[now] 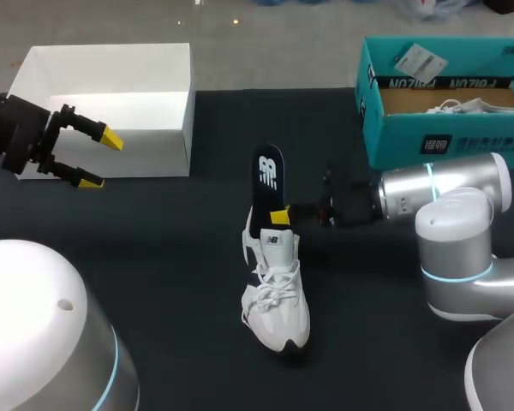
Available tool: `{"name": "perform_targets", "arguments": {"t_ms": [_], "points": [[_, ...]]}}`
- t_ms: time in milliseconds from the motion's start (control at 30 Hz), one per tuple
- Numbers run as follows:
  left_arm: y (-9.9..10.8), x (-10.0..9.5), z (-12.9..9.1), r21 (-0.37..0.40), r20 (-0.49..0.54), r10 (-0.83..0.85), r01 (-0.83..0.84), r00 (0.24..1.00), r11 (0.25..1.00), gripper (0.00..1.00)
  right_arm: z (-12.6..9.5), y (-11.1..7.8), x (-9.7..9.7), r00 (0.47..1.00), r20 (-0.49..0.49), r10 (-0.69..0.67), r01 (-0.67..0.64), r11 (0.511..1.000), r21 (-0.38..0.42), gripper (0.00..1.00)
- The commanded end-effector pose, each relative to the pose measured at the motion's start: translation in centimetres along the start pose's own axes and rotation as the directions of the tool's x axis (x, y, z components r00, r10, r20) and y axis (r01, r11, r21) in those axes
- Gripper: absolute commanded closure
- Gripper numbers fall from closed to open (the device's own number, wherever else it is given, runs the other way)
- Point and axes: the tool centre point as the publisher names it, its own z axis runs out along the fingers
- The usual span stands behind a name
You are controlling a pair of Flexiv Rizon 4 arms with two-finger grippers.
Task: Take the shoe out of the shoebox, open the shoe tongue, remove and reinsert the insole, then place the shoe into the shoebox
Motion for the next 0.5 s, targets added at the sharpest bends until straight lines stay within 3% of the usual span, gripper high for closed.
{"name": "perform_targets", "arguments": {"t_ms": [33, 67, 233, 333, 433, 500], "points": [[-0.1, 0.0, 0.0, -0.002, -0.004, 0.000, 0.000, 1.000, 1.000, 0.00, -0.2, 0.5, 0.3, 1.000, 0.012, -0.003, 0.003, 1.000, -0.006, 0.60], [-0.1, 0.0, 0.0, -0.002, -0.004, 0.000, 0.000, 1.000, 1.000, 0.00, -0.2, 0.9, 0.4, 1.000, 0.015, -0.014, 0.014, 1.000, -0.013, 0.56], [-0.1, 0.0, 0.0, -0.002, -0.004, 0.000, 0.000, 1.000, 1.000, 0.00, -0.4, 2.9, 0.7, 0.998, 0.017, -0.056, 0.056, 0.998, -0.027, 0.58], [-0.1, 0.0, 0.0, -0.002, -0.004, 0.000, 0.000, 1.000, 1.000, 0.00, -0.4, 3.5, 0.6, 0.998, 0.018, -0.066, 0.066, 0.997, -0.026, 0.69], [-0.1, 0.0, 0.0, -0.002, -0.004, 0.000, 0.000, 1.000, 1.000, 0.00, -0.3, 3.6, 0.5, 0.997, 0.023, -0.067, 0.068, 0.997, -0.025, 0.95], [-0.1, 0.0, 0.0, -0.002, -0.004, 0.000, 0.000, 1.000, 1.000, 0.00, -0.3, 3.4, 0.3, 0.998, 0.029, -0.062, 0.063, 0.998, -0.024, 1.00]]}}
